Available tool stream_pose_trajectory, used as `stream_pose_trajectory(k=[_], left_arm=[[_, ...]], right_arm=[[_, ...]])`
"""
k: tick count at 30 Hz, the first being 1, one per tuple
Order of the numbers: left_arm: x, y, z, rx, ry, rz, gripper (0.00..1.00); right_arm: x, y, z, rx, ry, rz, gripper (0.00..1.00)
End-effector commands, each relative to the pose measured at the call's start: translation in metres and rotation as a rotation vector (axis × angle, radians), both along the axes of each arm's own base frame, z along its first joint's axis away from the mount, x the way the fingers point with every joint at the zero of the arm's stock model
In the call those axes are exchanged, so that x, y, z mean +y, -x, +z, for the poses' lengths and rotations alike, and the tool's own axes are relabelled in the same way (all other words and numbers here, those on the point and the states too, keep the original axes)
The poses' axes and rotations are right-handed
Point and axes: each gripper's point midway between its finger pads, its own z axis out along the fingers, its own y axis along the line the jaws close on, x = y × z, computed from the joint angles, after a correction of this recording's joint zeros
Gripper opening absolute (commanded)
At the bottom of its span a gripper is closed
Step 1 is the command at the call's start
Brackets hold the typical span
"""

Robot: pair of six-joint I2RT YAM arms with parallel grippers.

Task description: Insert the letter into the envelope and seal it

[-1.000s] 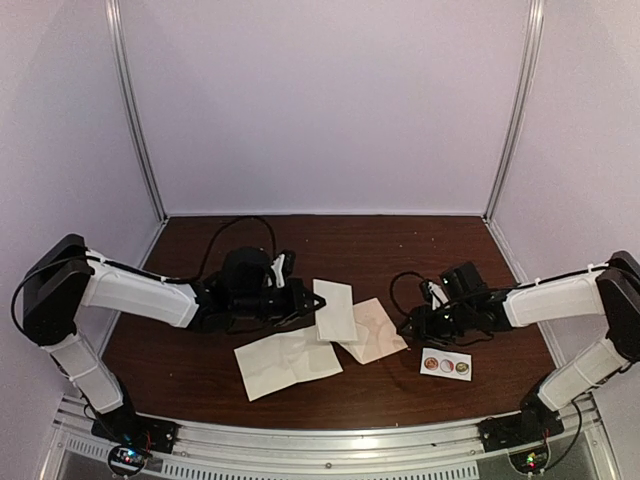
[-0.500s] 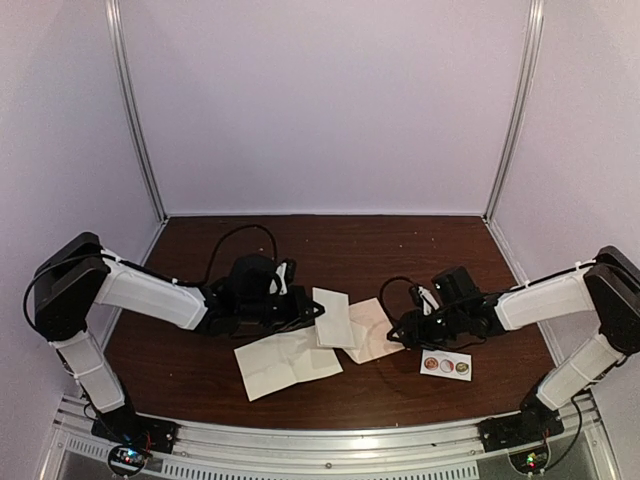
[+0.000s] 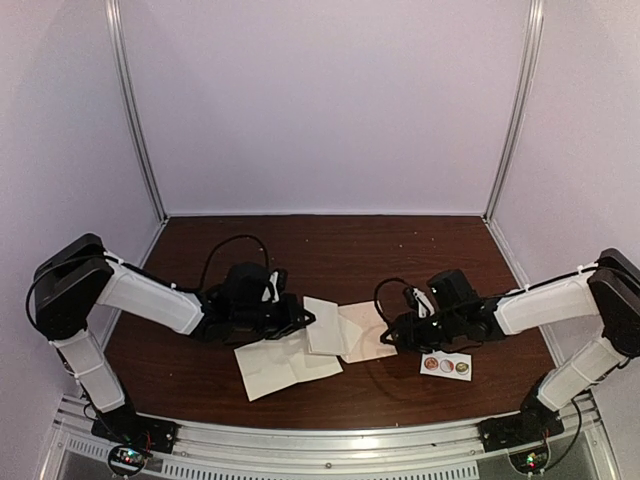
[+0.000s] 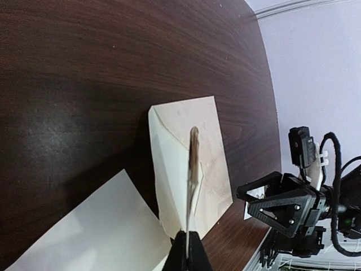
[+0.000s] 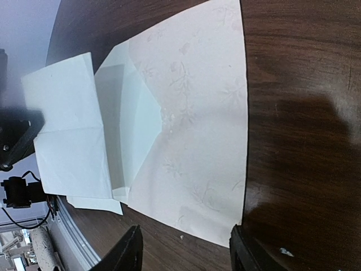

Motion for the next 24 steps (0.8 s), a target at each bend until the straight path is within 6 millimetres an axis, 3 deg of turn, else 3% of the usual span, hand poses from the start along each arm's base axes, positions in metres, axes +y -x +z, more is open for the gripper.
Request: stream_pose_trajectory(k=[1,14,24], left_arm=[[0.003,-0.007,0.000,-0.009,0.022,0.010,0.00],[0.008,-0.014,-0.024,0.001,-0.064,0.008,0.00],[0.010,-0.018,-0.034,0.004,-0.121,0.013,0.00]], right_arm=[[0.000,-0.012,0.016,-0.062,0.014,-0.025,0.54],[0.004,-0.022,0.005,-0.069,0.047,-0.020,0.58],[0.006,-0.019,-0.001,-0.048,0.038,-0.008,0.59]])
